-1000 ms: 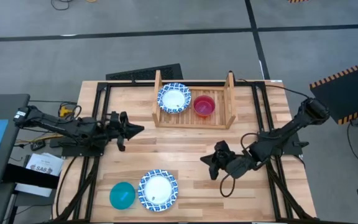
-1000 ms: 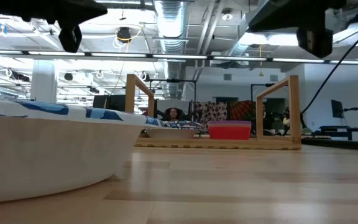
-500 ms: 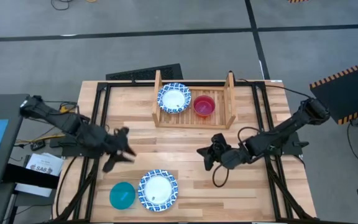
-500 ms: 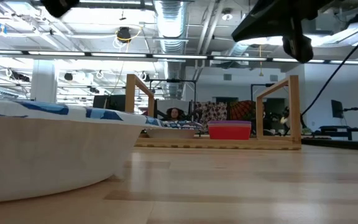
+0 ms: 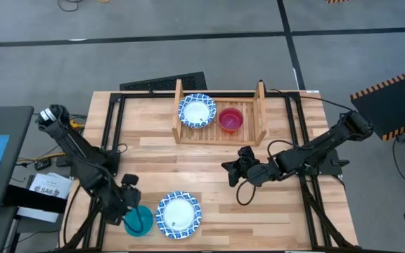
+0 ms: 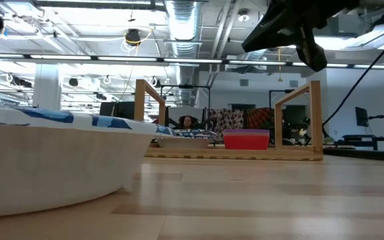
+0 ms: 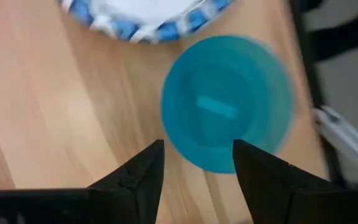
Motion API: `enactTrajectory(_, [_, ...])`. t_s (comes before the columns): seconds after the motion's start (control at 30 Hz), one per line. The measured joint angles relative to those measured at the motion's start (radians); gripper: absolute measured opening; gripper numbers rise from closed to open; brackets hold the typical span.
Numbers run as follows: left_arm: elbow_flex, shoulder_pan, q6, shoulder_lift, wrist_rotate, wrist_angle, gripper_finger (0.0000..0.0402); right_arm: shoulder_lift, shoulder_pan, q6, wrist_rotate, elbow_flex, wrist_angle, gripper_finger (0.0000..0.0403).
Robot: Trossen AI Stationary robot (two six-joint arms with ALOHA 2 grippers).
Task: Place and stack bowls onto a shelf
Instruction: Stack the blue bowl on top of the red bowl on the shelf
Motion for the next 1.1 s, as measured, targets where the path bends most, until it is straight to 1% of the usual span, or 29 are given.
enactTrajectory(0.1, [-0.07,-0.017,-0.141,0.018,-0.023,0.017,0.0177,0.0,0.0,0.0,0.0,0.0,-0.001,0.0048])
enactTrajectory(0.27, [-0.139,-0.035,-0.414,0.019,0.003,0.041,0.0177,0.0,0.0,0.0,-0.001,0.0,-0.009,0.0048])
enactTrajectory(0.37, [-0.162,-0.062,-0.503,0.018,0.008,0.14,0.0177,0.0,0.0,-0.005,-0.001,0.0,-0.013,0.0048])
enactTrajectory(0.43, [-0.176,-0.074,-0.55,0.019,-0.01,0.201,0.0177,0.0,0.0,-0.01,-0.001,0.0,-0.013,0.0048])
enactTrajectory(0.53, [-0.178,-0.085,-0.619,0.019,-0.048,0.207,0.0176,0.0,0.0,-0.014,-0.002,0.0,-0.021,0.0048])
enactTrajectory(0.63, [-0.179,-0.086,-0.658,0.019,-0.071,0.177,0.0173,0.0,0.0,-0.015,-0.003,0.0,-0.027,0.0048])
enactTrajectory(0.8, [-0.179,-0.086,-0.669,0.025,-0.082,0.16,0.0162,0.0,0.0,-0.015,-0.003,0.0,-0.028,0.0048])
enactTrajectory(0.9, [-0.179,-0.086,-0.682,0.06,-0.07,0.162,0.0153,0.0,0.003,-0.015,-0.004,0.0,-0.033,0.0048])
enactTrajectory(1.0, [-0.179,-0.086,-0.663,0.112,-0.045,0.178,0.0146,0.0,0.003,-0.015,-0.017,0.0,-0.034,0.0048])
enactTrajectory(1.1, [-0.179,-0.086,-0.663,0.153,-0.048,0.189,0.0143,0.0,0.003,-0.015,-0.022,0.0,-0.035,0.0048])
